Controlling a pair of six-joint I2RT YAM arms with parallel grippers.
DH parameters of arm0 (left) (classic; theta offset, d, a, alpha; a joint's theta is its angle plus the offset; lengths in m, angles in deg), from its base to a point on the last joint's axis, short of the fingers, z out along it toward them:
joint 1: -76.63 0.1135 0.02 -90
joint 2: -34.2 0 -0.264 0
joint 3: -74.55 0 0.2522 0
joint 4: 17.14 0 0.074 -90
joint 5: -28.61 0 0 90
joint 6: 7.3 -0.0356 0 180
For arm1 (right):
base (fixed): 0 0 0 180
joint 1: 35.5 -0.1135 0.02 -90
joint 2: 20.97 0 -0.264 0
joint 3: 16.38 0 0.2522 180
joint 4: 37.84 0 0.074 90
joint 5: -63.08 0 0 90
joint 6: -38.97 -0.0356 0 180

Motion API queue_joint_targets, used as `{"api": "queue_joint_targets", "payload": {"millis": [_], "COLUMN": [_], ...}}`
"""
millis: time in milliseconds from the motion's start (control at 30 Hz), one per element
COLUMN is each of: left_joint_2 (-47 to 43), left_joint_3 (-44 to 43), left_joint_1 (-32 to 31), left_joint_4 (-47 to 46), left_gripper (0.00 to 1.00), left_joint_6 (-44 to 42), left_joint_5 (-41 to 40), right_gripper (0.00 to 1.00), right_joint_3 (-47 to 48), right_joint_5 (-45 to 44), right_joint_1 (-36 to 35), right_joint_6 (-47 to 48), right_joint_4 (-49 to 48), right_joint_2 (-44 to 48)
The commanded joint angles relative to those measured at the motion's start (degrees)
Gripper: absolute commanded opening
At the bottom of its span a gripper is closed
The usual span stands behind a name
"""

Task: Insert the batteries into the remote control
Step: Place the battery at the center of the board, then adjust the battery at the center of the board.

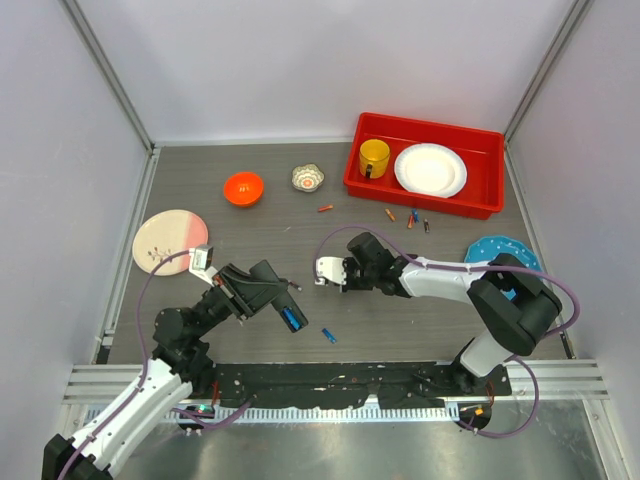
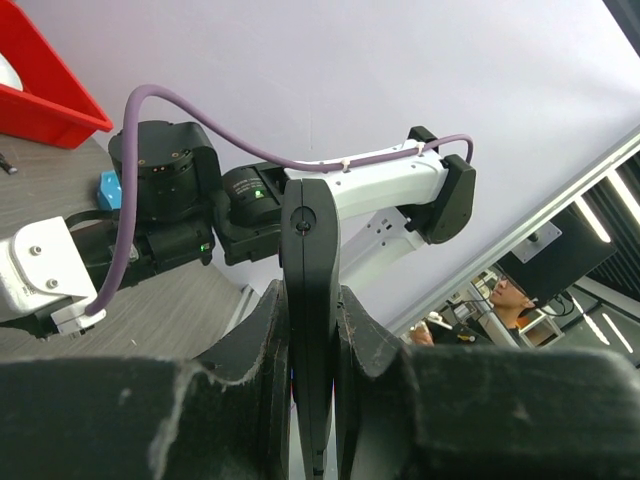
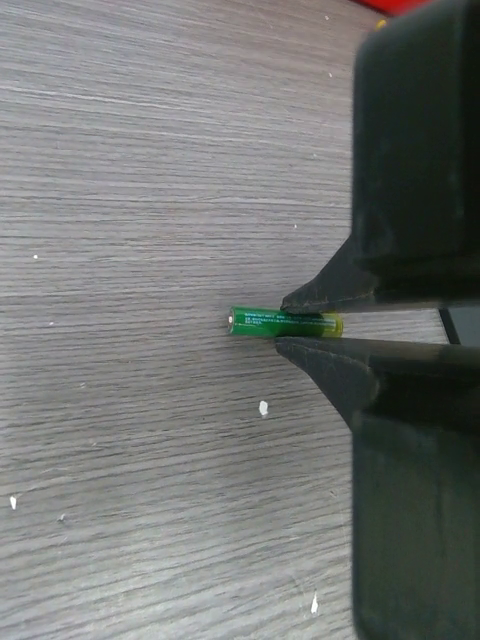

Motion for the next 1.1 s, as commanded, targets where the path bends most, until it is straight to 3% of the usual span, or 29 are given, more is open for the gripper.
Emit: {"api": "queue_joint_targets", "payload": {"millis": [0,133,267,433,567,633,667,700,733,767,800,900,933,1067], "left_joint_2": [0.0,0.2,0.2,-0.1,-0.2,-0.4,-0.5,-0.4,-0.3,-0.2,-0.1,0.9,1.6,3.7], "left_joint_3": [-0.1,-0.2,-0.1,-0.2,-0.4,-0.3,-0.2,0.0,0.1,0.2,0.3,0.3,0.3,0.2], "left_joint_1": [0.3,0.3,0.3,0.2,0.3,0.3,0.3,0.3,0.2,0.3,0.2,0.2,0.3,0.2], "left_joint_4": [-1.2,-1.2,-1.2,-0.9,-0.5,0.5,0.7,1.1,1.0,1.0,1.0,1.1,1.0,0.7], "left_gripper": [0.00,0.00,0.01,0.00,0.00,0.00,0.00,0.00,0.00,0.00,0.00,0.01,0.00,0.00], "left_joint_6": [-0.5,-0.5,-0.5,-0.5,-0.5,-0.6,-0.6,-0.6,-0.5,-0.4,-0.3,0.1,0.1,0.4], "left_joint_5": [-0.6,-0.4,-0.4,-0.7,-0.9,-1.4,-1.7,-2.2,-2.5,-2.8,-3.0,-3.2,-3.1,-3.2], "right_gripper": [0.28,0.68,0.82,0.86,0.86,0.81,0.62,0.57,0.57,0.67,0.72,0.86,0.87,0.88], "right_joint_3": [0.7,0.8,1.4,1.9,7.1,10.6,11.1,11.5,12.6,12.9,13.1,10.3,11.8,17.0], "right_joint_5": [-0.3,-1.3,-1.7,-4.0,-15.5,-18.7,-19.1,-16.6,-11.3,-7.2,-4.9,-20.7,-31.9,-52.4], "right_joint_1": [0.4,0.3,0.4,0.4,0.6,2.4,3.7,5.8,8.2,12.8,12.8,2.5,-0.3,-9.5], "right_joint_6": [-1.5,-3.1,-6.0,-15.2,-29.9,-45.0,-52.1,-61.2,-73.7,-79.4,-82.1,-85.3,-86.5,-103.7], "right_joint_4": [-0.7,-1.5,-1.9,-11.4,-9.6,-6.0,-5.1,-4.2,-2.2,-0.4,1.0,0.4,4.5,19.7], "right_joint_2": [-0.5,-0.1,1.7,7.3,9.9,10.5,10.7,10.8,9.8,9.1,8.7,11.9,11.9,5.8]}}
